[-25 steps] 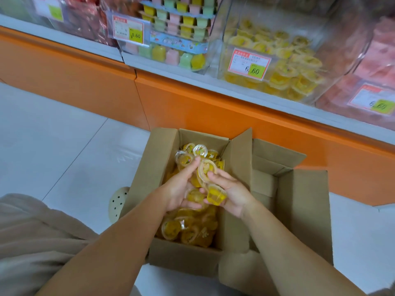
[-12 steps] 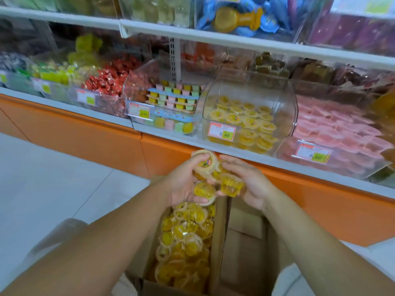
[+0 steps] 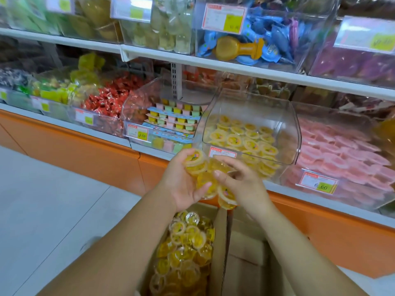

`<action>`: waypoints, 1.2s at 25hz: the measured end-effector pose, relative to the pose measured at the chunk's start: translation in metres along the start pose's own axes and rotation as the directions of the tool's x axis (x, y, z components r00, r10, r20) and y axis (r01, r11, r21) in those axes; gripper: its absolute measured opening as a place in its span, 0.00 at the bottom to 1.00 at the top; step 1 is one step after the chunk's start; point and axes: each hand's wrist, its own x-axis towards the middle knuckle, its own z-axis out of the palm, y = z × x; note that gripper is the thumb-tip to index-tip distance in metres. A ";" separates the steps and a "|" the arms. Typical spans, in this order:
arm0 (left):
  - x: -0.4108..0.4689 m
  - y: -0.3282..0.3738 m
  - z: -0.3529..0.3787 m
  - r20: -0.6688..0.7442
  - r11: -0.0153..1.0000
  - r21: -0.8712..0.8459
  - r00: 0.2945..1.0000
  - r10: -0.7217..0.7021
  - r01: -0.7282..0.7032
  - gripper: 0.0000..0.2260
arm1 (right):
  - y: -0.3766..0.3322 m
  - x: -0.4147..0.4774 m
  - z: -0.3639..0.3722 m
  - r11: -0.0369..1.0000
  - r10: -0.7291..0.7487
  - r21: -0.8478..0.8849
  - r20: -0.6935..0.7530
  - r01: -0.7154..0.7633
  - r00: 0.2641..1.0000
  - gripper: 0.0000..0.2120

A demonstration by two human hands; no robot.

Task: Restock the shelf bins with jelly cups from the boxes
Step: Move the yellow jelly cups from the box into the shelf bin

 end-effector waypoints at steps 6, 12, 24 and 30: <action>0.016 0.007 0.013 -0.058 0.993 0.039 0.992 0.113 -0.111 0.21 | -0.002 0.015 -0.014 0.824 0.394 0.394 0.119 -0.408 0.911 0.16; 0.021 0.036 0.017 -0.018 0.968 0.053 0.969 0.245 -0.244 0.15 | -0.031 0.056 -0.028 0.714 0.484 0.394 0.319 -0.579 0.815 0.11; 0.031 0.053 -0.005 -0.150 0.966 -0.145 0.970 0.193 -0.215 0.17 | 0.005 0.272 -0.059 0.596 0.645 -0.562 -0.090 -0.573 0.759 0.08; 0.038 0.054 -0.002 -0.168 0.969 -0.150 0.971 0.173 -0.198 0.24 | 0.018 0.277 -0.047 0.536 0.733 -0.590 -0.029 -0.604 0.679 0.11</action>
